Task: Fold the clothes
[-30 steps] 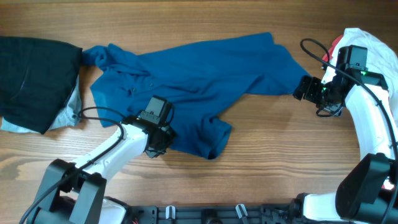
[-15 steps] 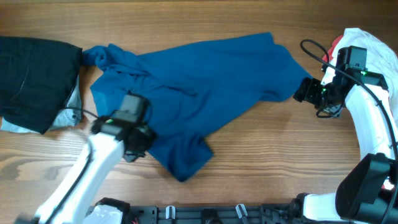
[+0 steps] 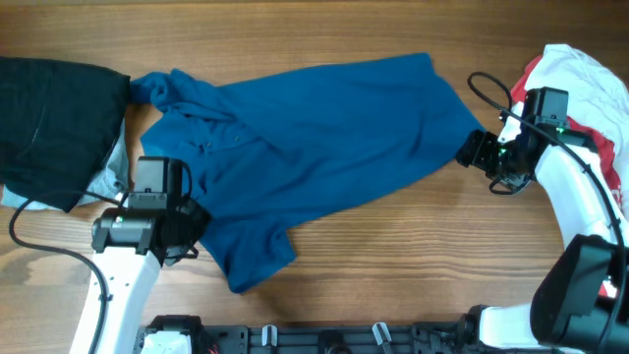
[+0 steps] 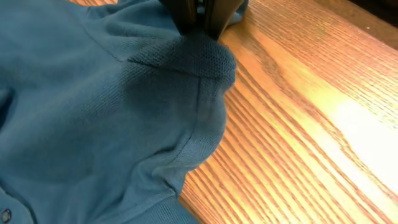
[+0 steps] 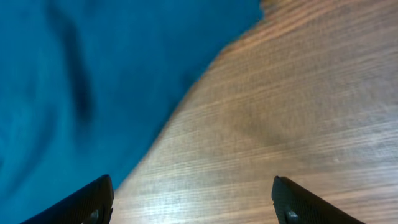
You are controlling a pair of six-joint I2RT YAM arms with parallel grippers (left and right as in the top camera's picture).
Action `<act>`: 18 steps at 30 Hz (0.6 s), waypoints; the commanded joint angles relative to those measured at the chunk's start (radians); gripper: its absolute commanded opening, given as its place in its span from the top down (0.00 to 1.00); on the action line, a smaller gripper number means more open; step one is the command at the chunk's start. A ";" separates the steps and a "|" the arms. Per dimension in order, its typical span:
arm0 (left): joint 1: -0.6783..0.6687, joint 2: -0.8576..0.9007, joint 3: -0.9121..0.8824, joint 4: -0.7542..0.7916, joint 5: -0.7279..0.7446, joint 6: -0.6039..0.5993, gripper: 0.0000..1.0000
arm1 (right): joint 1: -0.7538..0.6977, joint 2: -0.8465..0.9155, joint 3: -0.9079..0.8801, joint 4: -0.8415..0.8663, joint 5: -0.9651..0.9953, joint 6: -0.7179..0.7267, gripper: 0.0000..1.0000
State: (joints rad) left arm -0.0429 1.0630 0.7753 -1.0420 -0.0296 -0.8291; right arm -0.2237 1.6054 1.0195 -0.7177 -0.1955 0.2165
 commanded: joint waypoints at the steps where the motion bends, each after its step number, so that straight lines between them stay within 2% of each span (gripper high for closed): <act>1: 0.014 -0.006 0.011 -0.018 -0.055 0.041 0.96 | 0.004 0.051 -0.042 0.069 -0.016 0.049 0.18; 10: 0.014 -0.006 0.011 -0.053 -0.122 0.041 0.96 | 0.024 0.176 -0.047 0.187 -0.023 0.109 0.18; 18: 0.013 -0.006 0.011 -0.057 -0.125 0.041 0.96 | 0.041 0.269 -0.047 0.317 0.007 0.132 0.20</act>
State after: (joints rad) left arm -0.0372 1.0626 0.7753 -1.0962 -0.1184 -0.8043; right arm -0.1909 1.7954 0.9878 -0.4301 -0.2020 0.3252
